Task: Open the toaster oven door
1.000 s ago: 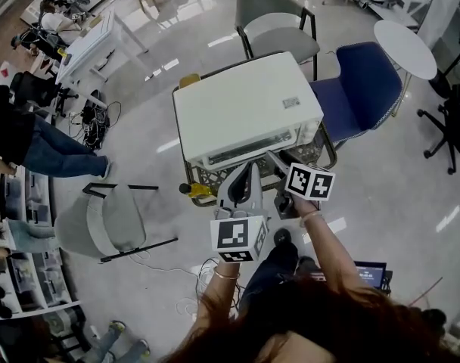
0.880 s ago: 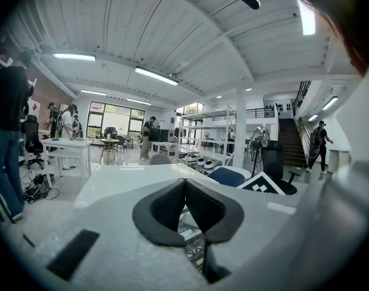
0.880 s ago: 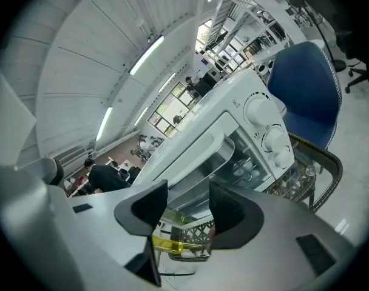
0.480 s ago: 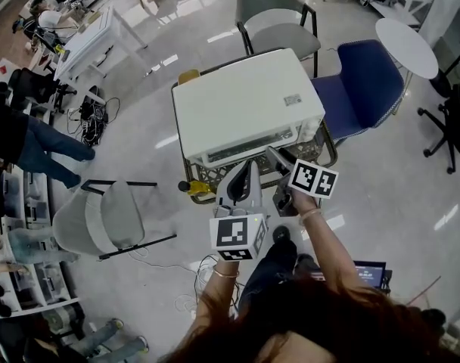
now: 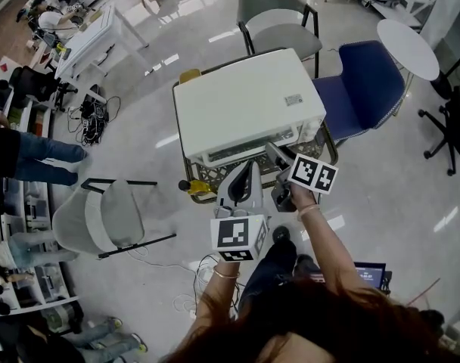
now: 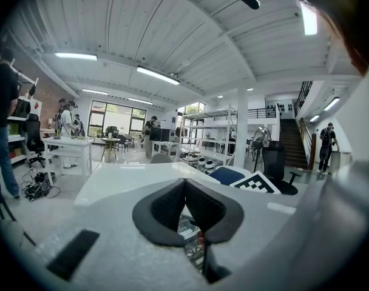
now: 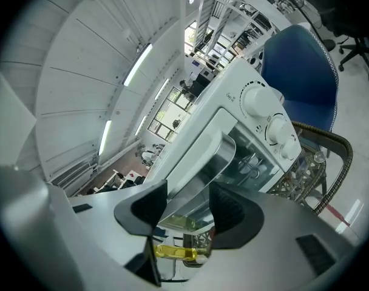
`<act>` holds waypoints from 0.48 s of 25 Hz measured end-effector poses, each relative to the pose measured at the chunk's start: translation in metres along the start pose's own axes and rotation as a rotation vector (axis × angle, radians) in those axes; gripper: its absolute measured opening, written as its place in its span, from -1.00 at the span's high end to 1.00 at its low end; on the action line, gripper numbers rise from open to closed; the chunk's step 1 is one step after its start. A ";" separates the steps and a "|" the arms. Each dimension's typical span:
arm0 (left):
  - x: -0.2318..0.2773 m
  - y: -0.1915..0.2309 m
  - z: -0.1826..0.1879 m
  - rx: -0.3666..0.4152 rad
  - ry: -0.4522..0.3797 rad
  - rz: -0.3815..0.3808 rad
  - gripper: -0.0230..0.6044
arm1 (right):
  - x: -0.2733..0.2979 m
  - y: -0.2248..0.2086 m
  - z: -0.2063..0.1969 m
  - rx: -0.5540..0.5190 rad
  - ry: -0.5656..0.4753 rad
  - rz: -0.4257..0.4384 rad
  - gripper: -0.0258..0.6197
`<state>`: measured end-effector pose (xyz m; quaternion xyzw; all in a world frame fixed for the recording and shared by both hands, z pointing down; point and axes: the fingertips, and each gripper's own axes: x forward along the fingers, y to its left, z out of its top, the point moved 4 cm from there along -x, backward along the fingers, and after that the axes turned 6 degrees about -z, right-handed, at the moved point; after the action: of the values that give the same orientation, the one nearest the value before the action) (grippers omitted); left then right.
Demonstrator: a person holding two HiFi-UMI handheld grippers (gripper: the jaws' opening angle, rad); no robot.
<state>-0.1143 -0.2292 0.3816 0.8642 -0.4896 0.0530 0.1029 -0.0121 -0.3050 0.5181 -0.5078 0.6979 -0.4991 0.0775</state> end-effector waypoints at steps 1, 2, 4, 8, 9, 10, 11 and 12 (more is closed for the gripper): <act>-0.001 0.000 0.000 0.000 0.000 0.001 0.88 | 0.000 0.000 0.000 0.004 -0.001 0.000 0.34; -0.001 0.000 -0.001 0.000 0.000 0.001 0.88 | 0.000 0.000 -0.001 0.008 -0.003 -0.001 0.34; -0.001 0.000 -0.001 -0.002 0.001 0.003 0.88 | 0.000 0.000 0.000 0.011 -0.006 -0.005 0.34; 0.001 0.000 0.000 -0.011 0.000 0.005 0.88 | 0.001 -0.001 0.001 -0.002 -0.004 -0.008 0.32; 0.001 0.000 0.000 -0.011 0.000 0.004 0.88 | 0.001 -0.001 0.001 -0.006 -0.003 -0.008 0.32; 0.000 -0.001 -0.001 -0.011 0.000 0.004 0.88 | 0.000 -0.002 0.000 -0.010 -0.004 -0.009 0.32; -0.001 -0.002 -0.001 -0.012 -0.001 0.003 0.88 | -0.001 -0.002 0.000 -0.015 -0.005 -0.010 0.31; -0.002 -0.003 -0.001 -0.013 -0.001 0.003 0.88 | -0.001 -0.001 -0.001 -0.020 -0.006 -0.011 0.31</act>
<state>-0.1129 -0.2264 0.3822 0.8629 -0.4912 0.0497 0.1081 -0.0112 -0.3034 0.5192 -0.5140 0.6997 -0.4909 0.0720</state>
